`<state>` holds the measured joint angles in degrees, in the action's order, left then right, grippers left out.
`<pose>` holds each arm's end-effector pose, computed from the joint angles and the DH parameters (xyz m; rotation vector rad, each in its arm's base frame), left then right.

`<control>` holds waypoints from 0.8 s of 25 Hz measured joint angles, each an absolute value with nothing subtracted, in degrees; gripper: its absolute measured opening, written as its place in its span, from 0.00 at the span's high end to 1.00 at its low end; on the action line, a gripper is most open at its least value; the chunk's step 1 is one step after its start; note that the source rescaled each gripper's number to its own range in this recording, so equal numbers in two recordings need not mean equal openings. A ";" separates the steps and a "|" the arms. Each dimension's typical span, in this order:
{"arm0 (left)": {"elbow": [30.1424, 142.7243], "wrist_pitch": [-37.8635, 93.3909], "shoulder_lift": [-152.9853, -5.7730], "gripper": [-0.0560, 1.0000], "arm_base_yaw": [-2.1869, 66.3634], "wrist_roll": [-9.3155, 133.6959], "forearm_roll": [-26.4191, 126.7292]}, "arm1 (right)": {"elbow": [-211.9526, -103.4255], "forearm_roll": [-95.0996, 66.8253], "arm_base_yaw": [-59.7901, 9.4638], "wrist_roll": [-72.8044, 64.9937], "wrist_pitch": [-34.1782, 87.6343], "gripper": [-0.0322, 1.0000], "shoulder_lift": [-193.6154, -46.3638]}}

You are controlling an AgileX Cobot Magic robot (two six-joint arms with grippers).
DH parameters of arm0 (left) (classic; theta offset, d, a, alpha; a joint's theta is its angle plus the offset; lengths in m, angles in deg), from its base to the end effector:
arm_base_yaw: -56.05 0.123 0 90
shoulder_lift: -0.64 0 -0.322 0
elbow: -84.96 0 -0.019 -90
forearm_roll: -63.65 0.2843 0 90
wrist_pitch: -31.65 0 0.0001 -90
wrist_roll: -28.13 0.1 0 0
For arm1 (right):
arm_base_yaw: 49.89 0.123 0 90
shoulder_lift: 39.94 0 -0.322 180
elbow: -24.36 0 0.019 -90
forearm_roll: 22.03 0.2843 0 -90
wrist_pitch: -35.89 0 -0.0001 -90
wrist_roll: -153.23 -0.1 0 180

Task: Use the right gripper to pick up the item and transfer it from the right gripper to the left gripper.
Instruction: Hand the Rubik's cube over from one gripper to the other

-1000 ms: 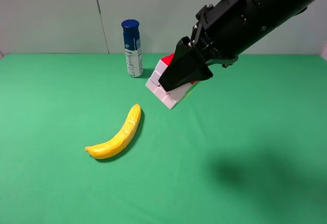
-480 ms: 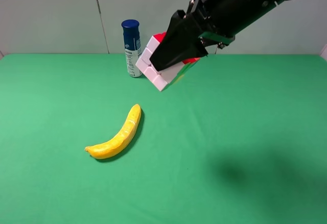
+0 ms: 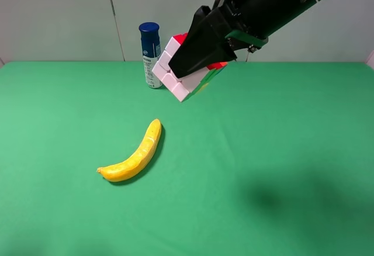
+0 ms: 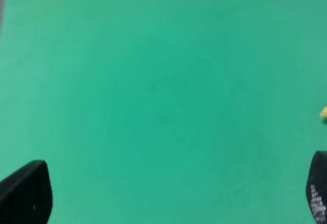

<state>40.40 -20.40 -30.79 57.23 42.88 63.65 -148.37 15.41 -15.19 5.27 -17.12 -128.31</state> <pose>0.0752 0.0015 0.3165 0.2645 2.2233 0.1512 0.2430 0.2274 0.3668 -1.1010 2.2495 0.8305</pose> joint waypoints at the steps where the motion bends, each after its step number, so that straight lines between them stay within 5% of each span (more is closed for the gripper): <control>1: 40.79 -19.11 -33.09 0.02 55.72 43.55 63.65 | -148.37 15.45 -15.19 5.27 -17.12 0.96 -128.31; 20: 50.93 -0.31 -64.17 0.03 26.09 47.36 66.10 | -150.42 15.91 -15.19 -6.20 -15.54 0.96 -128.54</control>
<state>50.93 -0.31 -64.17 26.09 47.36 66.10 -150.42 15.91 -15.19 -6.20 -15.54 -128.54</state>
